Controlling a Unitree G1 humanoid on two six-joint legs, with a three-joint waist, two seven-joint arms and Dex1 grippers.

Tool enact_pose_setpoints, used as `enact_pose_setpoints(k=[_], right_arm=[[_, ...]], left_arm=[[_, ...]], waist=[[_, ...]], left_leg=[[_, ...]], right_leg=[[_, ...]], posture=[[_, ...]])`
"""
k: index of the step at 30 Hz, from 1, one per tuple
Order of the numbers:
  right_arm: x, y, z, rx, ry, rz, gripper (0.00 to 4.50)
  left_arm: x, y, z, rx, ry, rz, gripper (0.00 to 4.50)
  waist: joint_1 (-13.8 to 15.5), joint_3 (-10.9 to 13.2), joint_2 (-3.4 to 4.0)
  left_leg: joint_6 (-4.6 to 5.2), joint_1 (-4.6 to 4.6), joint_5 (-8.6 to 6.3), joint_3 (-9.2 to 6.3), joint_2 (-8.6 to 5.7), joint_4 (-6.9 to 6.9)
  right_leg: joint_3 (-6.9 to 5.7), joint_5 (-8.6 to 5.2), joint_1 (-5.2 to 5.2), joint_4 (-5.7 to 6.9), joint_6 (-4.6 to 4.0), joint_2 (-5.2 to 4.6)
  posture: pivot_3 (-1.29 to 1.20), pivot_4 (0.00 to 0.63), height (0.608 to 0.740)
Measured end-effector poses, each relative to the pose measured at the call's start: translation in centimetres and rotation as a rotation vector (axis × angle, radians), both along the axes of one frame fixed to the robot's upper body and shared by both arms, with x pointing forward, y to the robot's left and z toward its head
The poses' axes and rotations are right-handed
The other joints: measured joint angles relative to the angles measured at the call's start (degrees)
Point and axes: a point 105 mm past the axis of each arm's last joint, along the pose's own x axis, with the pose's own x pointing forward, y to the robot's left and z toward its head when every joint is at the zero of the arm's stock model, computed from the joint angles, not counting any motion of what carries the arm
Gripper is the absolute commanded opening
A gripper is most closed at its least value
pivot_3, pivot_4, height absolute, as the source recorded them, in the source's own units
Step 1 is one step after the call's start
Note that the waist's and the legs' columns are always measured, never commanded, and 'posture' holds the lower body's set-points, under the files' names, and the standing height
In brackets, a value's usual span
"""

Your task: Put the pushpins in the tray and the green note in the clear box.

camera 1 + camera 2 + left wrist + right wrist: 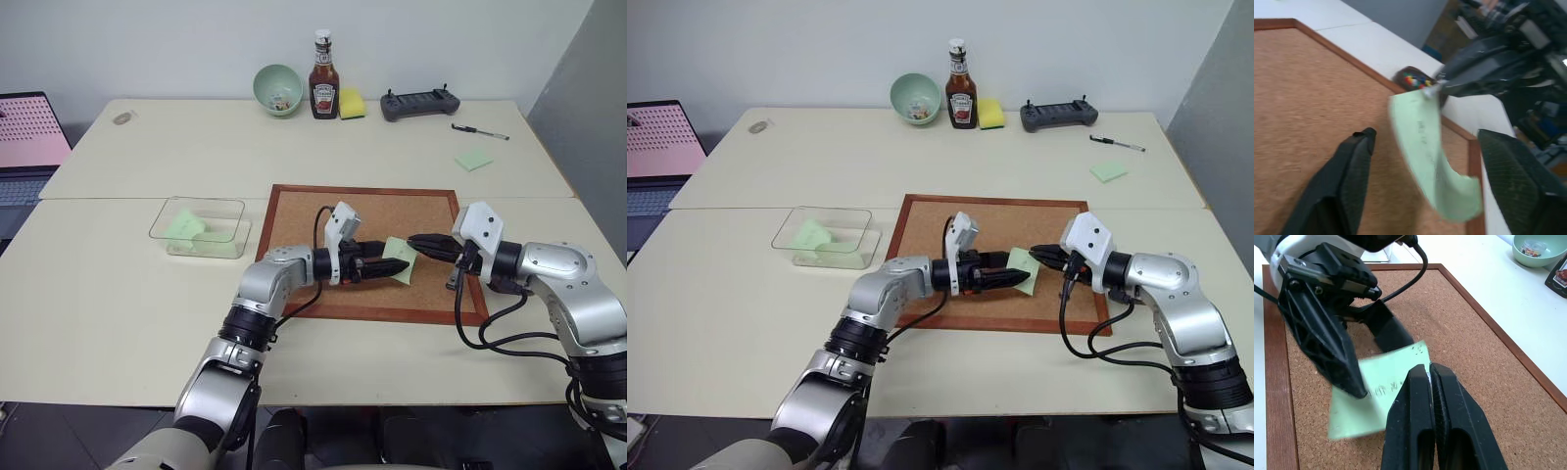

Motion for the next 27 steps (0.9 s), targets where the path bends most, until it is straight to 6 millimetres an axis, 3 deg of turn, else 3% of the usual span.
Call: enact_pose_setpoints(k=[13,27], right_arm=[[-0.18,0.26,0.24,-0.002,-0.005,0.006,0.00],[-0.08,0.16,0.22,0.002,0.002,-0.009,0.00]], left_arm=[[-0.33,-0.80,-0.14,-0.003,0.007,-0.006,0.01],[0.04,-0.89,-0.59,-0.022,0.037,0.060,0.01]], waist=[[0.01,0.00,0.00],[0.02,0.00,0.00]], left_leg=[[0.00,0.00,0.00,0.00,0.00,0.01],[0.00,0.00,0.00,-0.01,0.00,0.01]], right_leg=[[0.00,0.00,0.00,0.00,0.00,0.00],[-0.01,0.00,0.00,0.00,0.00,0.00]], posture=[[0.00,0.150,0.740],[0.00,0.150,0.740]])
